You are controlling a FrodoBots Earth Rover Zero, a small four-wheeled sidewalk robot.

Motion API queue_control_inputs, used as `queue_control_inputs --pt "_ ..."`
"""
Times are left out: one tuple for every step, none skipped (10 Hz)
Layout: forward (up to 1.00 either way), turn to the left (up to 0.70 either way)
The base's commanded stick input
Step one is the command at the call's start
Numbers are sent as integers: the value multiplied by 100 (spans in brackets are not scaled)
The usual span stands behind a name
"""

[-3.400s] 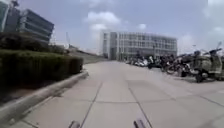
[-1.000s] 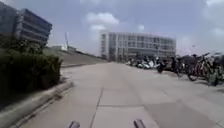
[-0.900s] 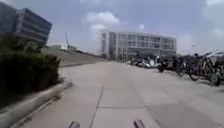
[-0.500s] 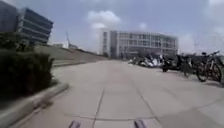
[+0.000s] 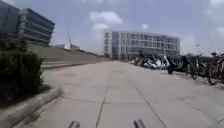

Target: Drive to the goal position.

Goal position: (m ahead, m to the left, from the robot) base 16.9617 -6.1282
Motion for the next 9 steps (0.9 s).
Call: queue_control_inputs --pt "70 0" --pt "70 0" --pt "70 0" --pt "70 0" --pt "70 0" --pt "70 0" --pt "70 0" --pt "70 0" --pt "70 0"
